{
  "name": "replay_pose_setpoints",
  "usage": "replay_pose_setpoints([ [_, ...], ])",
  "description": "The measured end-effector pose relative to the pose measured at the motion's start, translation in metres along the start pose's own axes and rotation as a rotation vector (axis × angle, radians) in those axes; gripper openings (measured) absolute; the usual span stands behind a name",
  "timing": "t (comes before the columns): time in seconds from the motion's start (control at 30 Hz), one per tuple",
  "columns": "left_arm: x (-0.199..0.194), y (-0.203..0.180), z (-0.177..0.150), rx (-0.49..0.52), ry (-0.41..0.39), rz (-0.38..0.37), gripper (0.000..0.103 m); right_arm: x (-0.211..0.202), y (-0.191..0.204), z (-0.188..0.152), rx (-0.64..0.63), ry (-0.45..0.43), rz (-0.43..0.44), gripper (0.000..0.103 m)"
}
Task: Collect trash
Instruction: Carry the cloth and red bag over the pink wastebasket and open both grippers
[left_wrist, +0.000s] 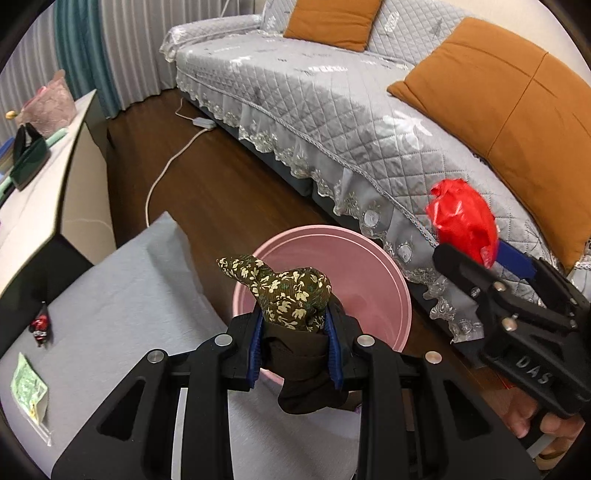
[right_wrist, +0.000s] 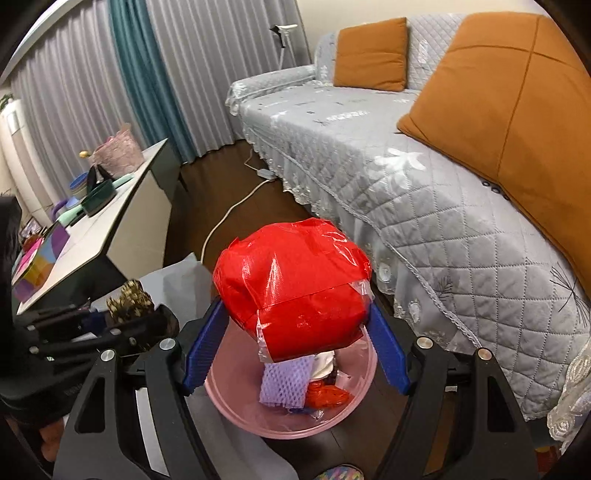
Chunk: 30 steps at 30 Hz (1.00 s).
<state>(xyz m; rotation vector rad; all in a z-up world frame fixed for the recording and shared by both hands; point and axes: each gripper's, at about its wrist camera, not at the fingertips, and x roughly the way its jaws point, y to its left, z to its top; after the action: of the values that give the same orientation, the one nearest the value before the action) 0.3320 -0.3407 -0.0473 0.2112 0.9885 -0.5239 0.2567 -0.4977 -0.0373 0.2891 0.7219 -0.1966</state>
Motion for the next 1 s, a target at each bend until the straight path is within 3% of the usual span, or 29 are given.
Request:
replay_pose_setpoints([
  [0.6, 0.053, -0.010, 0.018, -0.015, 0.080, -0.043, 0.028, 0.034, -0.013, -0.003, -0.002, 0.113, -0.068, 0.074],
  [1.0, 0.076, -0.007, 0.017, -0.017, 0.119, -0.031, 0.031, 0.047, -0.009, -0.007, -0.015, 0.157, -0.075, 0.074],
])
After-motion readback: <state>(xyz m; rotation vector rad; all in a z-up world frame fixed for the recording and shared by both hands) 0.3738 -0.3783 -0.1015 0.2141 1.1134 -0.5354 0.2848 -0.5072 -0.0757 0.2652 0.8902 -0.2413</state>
